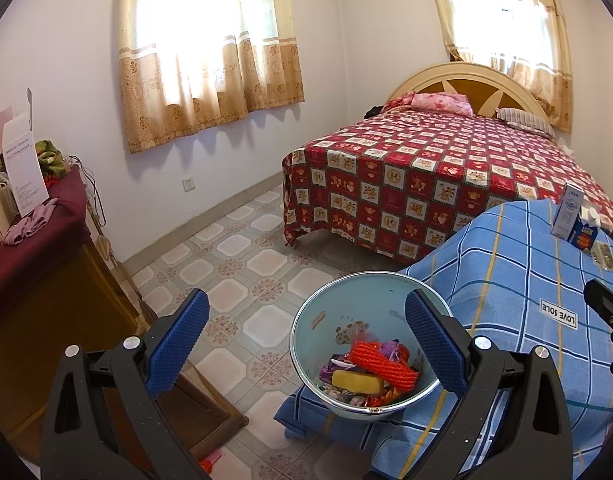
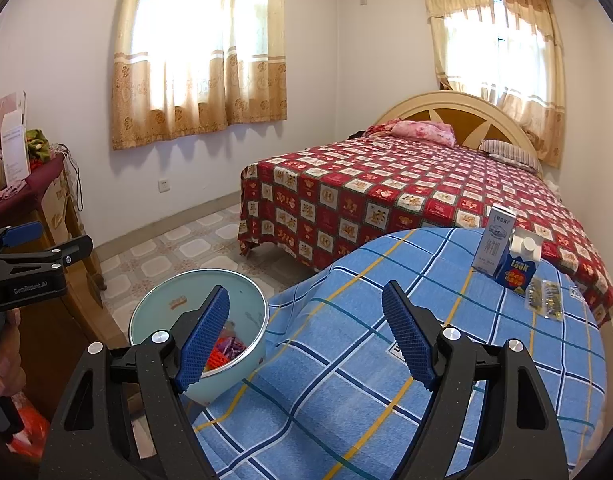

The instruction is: Collect trash

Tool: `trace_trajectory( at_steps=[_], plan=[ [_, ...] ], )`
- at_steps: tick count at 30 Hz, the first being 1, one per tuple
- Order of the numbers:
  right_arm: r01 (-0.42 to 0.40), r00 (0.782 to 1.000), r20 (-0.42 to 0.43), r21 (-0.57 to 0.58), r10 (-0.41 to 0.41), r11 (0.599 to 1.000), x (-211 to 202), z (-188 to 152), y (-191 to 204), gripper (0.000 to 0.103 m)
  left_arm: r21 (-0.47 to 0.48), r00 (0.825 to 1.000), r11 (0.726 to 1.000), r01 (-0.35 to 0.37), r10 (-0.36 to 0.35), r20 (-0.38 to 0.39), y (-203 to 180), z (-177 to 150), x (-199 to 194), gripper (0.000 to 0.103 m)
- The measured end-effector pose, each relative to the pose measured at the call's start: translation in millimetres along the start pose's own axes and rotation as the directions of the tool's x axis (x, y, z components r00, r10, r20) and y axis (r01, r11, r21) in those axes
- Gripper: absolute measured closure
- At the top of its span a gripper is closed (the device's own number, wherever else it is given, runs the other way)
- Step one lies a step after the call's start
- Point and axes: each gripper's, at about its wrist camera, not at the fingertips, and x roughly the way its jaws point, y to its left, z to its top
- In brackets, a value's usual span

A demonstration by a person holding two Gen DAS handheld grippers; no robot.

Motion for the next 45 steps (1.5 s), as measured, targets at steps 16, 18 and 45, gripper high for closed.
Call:
trace_trajectory(
  at_steps=[16, 18, 45],
  plan=[
    [0.001, 1.000, -0.003, -0.005, -0.001, 1.000, 0.9, -2.9, 4.3, 0.025, 0.006, 1.000, 1.000, -0.022, 0.022, -0.005, -0.6, -1.8, 4.7, 0.007],
    [-0.001, 1.000, -0.004, -0.005, 0.001, 1.000, 0.8, -2.8, 4.2, 0.025, 0.007, 1.000, 1.000, -0.023, 0.023, -0.003, -0.6, -1.9, 4.6, 0.007],
    [0.083, 0.996, -0.015, -0.009, -0.083, 0.997, 8.3, -8.6, -14.9, 0.019, 0.035, 0.998, 0.999, 0.001, 0.001, -0.060, -7.7, -5.9, 16.2, 0.007]
  ],
)
